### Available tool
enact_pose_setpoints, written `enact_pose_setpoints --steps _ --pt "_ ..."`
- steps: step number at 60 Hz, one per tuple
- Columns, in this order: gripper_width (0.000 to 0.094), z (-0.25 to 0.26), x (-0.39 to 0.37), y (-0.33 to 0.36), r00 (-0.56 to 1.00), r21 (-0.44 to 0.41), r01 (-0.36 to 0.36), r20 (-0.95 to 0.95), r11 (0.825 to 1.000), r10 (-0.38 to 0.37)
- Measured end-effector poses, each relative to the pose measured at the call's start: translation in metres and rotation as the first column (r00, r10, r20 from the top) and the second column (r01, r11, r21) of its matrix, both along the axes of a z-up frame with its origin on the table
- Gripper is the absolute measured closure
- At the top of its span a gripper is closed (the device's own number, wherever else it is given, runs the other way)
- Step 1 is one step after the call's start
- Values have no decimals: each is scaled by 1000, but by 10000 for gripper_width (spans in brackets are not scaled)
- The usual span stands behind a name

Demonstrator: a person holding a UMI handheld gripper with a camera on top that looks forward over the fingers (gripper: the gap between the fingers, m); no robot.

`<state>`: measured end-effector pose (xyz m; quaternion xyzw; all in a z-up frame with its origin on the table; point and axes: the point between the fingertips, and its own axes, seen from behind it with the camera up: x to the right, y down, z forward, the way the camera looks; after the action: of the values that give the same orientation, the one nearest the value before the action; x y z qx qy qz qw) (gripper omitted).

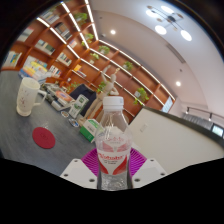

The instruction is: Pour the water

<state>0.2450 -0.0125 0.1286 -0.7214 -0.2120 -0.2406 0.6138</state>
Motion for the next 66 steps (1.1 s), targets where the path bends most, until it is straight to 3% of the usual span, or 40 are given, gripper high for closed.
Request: enact_pose_setpoints --steps 7,16,22,31,42,49,66 --pt "564 15 -59 16 949 -10 -71 308 997 70" --pt "564 35 -130 33 769 1 -148 628 989 114" --pt "566 46 -165 43 636 -6 -193 761 981 130" --pt "565 59 -197 54 403 -34 -201 908 979 114" --pt "568 78 -229 65 62 -3 -248 998 969 19" --pt "566 78 -241 68 -56 -13 -250 998 968 -1" --pt "565 70 -246 71 -37 -19 -251 999 968 10"
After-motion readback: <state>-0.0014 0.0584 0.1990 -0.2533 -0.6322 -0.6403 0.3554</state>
